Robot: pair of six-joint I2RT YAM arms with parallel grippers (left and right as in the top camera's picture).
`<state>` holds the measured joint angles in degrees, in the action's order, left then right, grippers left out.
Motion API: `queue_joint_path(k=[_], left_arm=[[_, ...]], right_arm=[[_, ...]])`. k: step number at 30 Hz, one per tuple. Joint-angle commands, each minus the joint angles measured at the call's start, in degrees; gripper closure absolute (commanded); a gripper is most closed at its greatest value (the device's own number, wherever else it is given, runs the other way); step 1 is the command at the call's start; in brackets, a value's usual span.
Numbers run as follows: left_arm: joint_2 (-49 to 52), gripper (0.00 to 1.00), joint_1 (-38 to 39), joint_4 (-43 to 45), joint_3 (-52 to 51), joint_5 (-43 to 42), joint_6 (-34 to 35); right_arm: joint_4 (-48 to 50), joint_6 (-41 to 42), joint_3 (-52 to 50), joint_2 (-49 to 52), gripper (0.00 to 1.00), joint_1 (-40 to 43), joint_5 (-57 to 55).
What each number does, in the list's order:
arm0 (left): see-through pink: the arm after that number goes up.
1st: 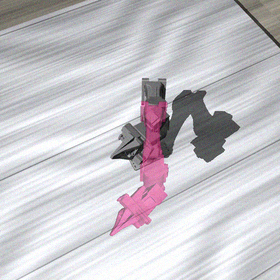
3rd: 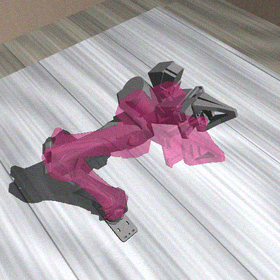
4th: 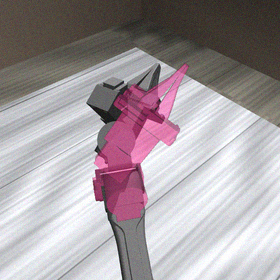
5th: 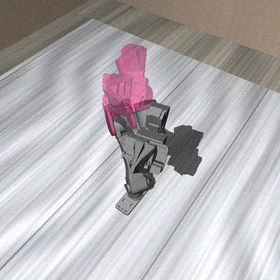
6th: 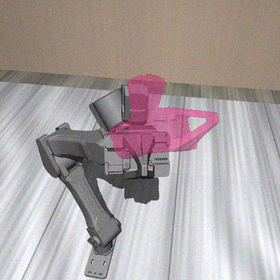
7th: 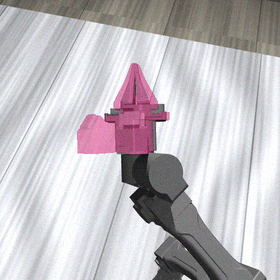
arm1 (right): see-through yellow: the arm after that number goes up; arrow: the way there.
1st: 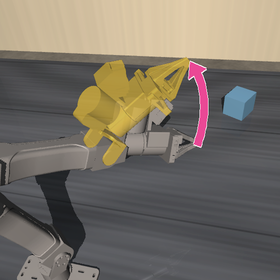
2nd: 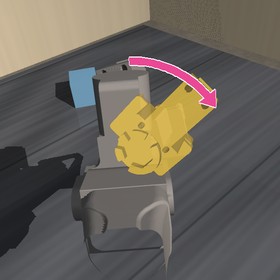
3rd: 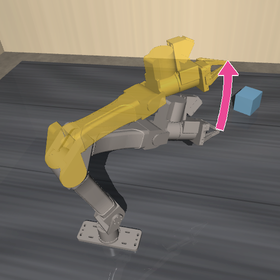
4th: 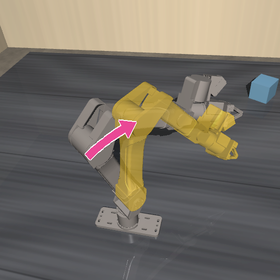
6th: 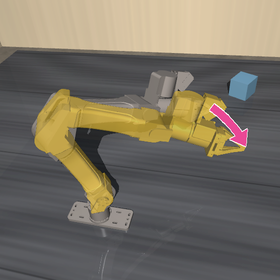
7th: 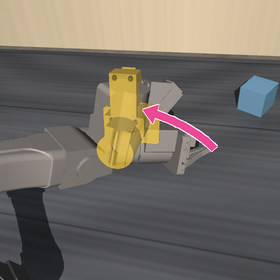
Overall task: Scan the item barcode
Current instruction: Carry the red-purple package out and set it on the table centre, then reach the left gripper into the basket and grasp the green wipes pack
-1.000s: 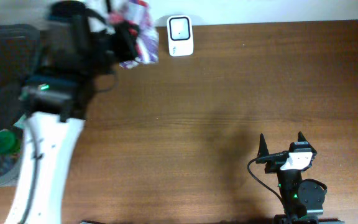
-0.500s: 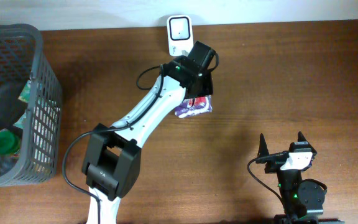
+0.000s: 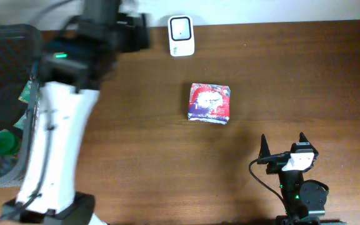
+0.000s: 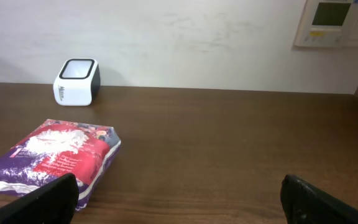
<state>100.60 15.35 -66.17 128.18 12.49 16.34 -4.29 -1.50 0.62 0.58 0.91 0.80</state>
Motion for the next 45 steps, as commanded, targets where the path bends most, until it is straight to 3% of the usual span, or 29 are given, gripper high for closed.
queue_joint_path(k=[1,2,6,10,12,16,17,18,19,20,22,24,26,30,32,34,35,37,39,43,45], left_arm=[[-4.13,0.01,-16.63,-2.38,0.59,5.29,-2.71],[-3.91,0.01,-24.06,-3.65,0.02,5.20,-2.43],[-3.37,0.01,-41.40,-3.69,-6.19,3.30,0.92],[1.81,0.01,-47.34,-1.64,-12.76,-0.42,-10.51],[6.27,0.01,-47.45,-1.62,-13.03,-10.14,-21.20],[13.33,0.07,-47.45,0.59,-13.03,-11.52,-22.93],[15.41,0.22,-47.45,0.37,-13.03,-11.74,-23.61],[16.26,0.30,-47.45,0.33,-13.03,-11.74,-23.61],[17.55,0.50,-47.41,-0.33,-13.09,-11.85,-23.78],[17.99,0.51,-47.41,-0.46,-13.20,-11.82,-23.78],[19.21,0.41,-47.41,-0.63,-14.47,-11.91,-29.57],[21.38,0.35,-47.41,-0.52,-14.80,-11.91,-31.08],[23.87,0.18,-47.41,0.79,-14.80,-11.89,-31.50],[28.00,0.18,-47.41,0.98,-14.86,-11.93,-32.76],[30.51,0.27,-47.41,0.55,-14.88,-11.98,-32.74],[31.63,0.29,-47.41,0.11,-14.91,-15.39,-32.76],[31.85,0.38,-47.41,0.11,-14.91,-15.93,-32.74],[31.85,0.81,-47.41,-0.11,-14.91,-15.72,-32.74],[31.82,1.00,-47.41,-0.11,-14.88,-15.74,-32.70],[31.58,1.00,-47.41,-3.08,-8.79,-15.74,-32.39],[30.95,1.00,-47.43,-7.78,-1.84,-15.76,-27.98]], right_arm=[[-0.37,0.24,-0.31,-0.37,0.01,-0.52,-0.63],[-0.37,0.26,-0.31,-0.37,0.01,-0.52,-0.63],[-0.37,0.26,-0.31,-0.37,0.01,-0.52,-0.63],[-0.37,0.26,-0.31,-0.37,0.01,-0.52,-0.63],[-0.37,0.26,-0.31,-0.37,0.01,-0.52,-0.63],[-0.39,0.26,-0.31,-0.37,0.01,-0.52,-0.63],[-0.37,0.26,-0.31,-0.37,0.01,-0.52,-0.63],[-0.37,0.26,-0.31,-0.37,0.01,-0.52,-0.63],[-0.37,0.26,-0.31,-0.37,0.01,-0.52,-0.63],[-0.37,0.26,-0.31,-0.37,0.01,-0.52,-0.63],[-0.39,0.26,-0.31,-0.37,0.01,-0.52,-0.63],[-0.37,0.26,-0.31,-0.37,0.01,-0.52,-0.63],[-0.39,0.26,-0.31,-0.37,0.01,-0.52,-0.63],[-0.37,0.24,-0.31,-0.37,0.01,-0.52,-0.63],[-0.39,0.26,-0.31,-0.37,0.01,-0.52,-0.63],[-0.39,0.26,-0.31,-0.37,0.01,-0.52,-0.63],[-0.39,0.26,-0.31,-0.37,0.01,-0.52,-0.63],[-0.37,0.26,-0.31,-0.37,0.01,-0.52,-0.63],[-0.37,0.26,-0.31,-0.37,0.01,-0.52,-0.63],[-0.39,0.24,-0.31,-0.37,0.01,-0.52,-0.63],[-0.37,0.26,-0.31,-0.37,0.01,-0.52,-0.63]])
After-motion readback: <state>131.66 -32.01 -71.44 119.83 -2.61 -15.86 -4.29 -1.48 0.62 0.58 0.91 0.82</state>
